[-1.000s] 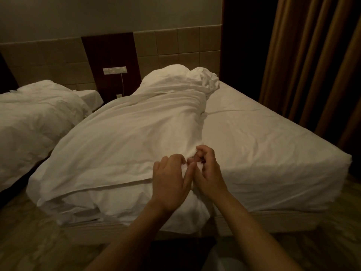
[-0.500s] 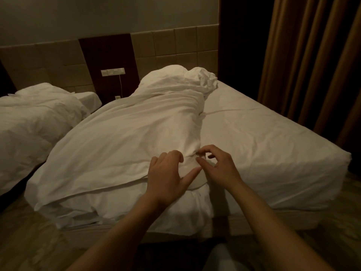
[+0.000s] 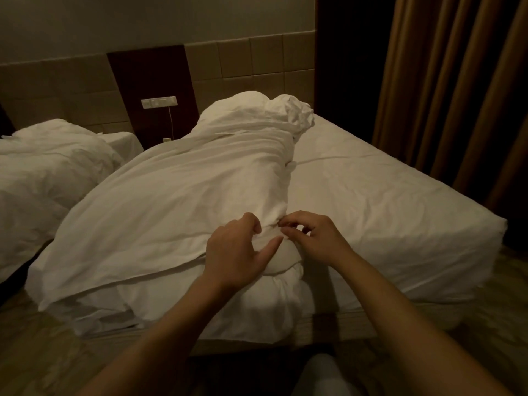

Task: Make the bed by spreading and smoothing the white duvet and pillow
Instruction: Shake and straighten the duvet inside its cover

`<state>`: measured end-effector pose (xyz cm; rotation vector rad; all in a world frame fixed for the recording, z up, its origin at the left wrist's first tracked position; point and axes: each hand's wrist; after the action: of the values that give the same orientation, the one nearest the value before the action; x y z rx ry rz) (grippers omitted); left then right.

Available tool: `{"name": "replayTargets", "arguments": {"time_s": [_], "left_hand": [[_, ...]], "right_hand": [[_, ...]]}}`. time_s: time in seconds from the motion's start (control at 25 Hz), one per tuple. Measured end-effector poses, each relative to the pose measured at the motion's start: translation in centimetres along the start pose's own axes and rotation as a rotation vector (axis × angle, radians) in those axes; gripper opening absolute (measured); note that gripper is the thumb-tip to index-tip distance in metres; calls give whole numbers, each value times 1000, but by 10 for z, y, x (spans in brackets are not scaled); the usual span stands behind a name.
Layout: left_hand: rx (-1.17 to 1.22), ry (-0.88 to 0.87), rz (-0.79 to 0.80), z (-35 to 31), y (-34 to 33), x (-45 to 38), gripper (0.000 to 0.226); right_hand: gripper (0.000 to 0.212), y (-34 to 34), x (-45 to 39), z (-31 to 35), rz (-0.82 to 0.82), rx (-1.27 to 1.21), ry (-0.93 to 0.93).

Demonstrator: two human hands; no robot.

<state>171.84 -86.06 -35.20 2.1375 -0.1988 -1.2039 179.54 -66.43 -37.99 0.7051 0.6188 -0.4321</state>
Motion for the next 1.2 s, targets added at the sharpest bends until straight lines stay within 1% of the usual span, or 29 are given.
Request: {"name": "replayTargets", "arguments": {"time_s": [0.12, 0.28, 0.48, 0.56, 0.68, 0.8, 0.88, 0.96, 1.04, 1.12, 1.2], "left_hand": [[-70, -10, 20, 1, 7, -5, 41], [-144, -85, 20, 5, 10, -11, 44], [-203, -141, -16, 7, 13, -15, 50], [-230, -156, -36, 6, 15, -17, 53], [-232, -159, -59, 7, 17, -18, 56], [-203, -162, -64, 7, 16, -16, 57], [-159, -143, -61, 4, 15, -13, 58], [-121, -103, -61, -1, 13, -9, 54], [-94, -48, -67, -6, 9, -7, 51], [-78, 7, -82, -10, 5, -4, 50], [-76, 26, -69, -12, 1, -1, 46]], "right_hand": [[14, 0, -8, -5, 21, 12, -21], [15, -2, -12, -8, 20, -16, -42], [15, -2, -11, -9, -2, -64, -46], [18, -3, -11, -8, -6, -97, -52], [23, -5, -11, -3, 15, -189, -55], [20, -5, -12, 2, 16, -169, -60], [24, -2, -11, 6, 8, -113, -66], [28, 0, -11, 10, -4, -87, -72], [27, -2, -12, 13, -17, -73, -61], [25, -7, -13, 15, -26, -82, -69], [28, -7, -15, 17, -29, -112, -97]]}}
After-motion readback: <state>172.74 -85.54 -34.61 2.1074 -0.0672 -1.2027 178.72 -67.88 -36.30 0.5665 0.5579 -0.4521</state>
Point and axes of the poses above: each hand's wrist, its own x-axis away from the middle knuckle, its own y-axis out of the back of the hand, z = x × y, and after that the axes turned 10 degrees about y, right-handed
